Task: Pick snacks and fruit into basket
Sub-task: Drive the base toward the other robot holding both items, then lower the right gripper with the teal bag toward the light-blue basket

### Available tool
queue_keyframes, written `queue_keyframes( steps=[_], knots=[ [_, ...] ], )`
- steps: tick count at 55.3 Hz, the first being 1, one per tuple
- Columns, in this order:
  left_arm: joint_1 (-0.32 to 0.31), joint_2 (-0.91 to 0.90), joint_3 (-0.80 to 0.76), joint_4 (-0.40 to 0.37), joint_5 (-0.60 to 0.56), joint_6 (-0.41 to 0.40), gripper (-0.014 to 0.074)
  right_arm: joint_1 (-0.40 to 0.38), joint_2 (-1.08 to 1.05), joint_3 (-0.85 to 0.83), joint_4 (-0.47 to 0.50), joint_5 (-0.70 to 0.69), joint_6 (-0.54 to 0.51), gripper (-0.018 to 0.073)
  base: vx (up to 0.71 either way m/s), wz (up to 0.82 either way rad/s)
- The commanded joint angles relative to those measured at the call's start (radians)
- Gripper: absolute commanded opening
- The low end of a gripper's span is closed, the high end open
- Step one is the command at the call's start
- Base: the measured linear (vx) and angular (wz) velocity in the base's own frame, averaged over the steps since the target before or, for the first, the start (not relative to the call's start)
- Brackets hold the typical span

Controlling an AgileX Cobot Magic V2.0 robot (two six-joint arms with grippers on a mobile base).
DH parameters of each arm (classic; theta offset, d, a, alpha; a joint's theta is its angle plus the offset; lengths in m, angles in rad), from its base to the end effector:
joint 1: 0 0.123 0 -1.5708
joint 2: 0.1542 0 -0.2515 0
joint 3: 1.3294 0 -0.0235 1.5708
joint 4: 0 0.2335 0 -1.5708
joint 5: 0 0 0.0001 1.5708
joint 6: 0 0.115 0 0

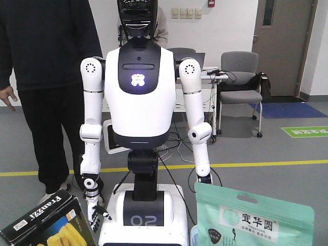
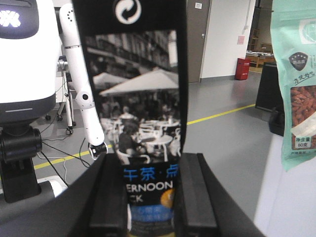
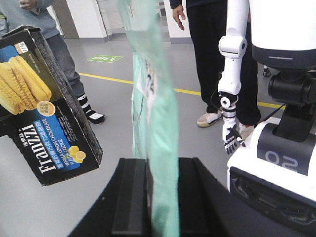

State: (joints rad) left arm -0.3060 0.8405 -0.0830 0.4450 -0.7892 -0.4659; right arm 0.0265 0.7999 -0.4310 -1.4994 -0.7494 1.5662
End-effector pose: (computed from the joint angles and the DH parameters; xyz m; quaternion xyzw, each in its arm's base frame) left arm 0.1514 -0.0846 0.2146 0.1679 0.6630 -0.2632 0.6804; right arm 0.1657 0.0825 0.2678 -0.2046 0.7325 0.3185 0.5658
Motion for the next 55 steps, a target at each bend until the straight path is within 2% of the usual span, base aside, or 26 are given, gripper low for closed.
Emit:
queue_keyframes(
  steps=[1,32,55],
  knots=[
    [-0.005,-0.007,-0.025,-0.027,-0.092,-0.001,0.0000,-0.001,-0.008,-0.033,0.062,-0.020,-0.011,-0.0009,0.34,0.01],
    [-0.005,-0.007,-0.025,-0.027,-0.092,-0.001,0.0000,-0.001,-0.008,-0.033,0.062,-0.020,-0.011,-0.0009,0.30,0.02],
    [-0.005,-0.007,-0.025,-0.027,-0.092,-0.001,0.0000,-0.001,-0.008,-0.033,0.062,-0.020,-0.011,-0.0009,0.12,0.06]
  ],
)
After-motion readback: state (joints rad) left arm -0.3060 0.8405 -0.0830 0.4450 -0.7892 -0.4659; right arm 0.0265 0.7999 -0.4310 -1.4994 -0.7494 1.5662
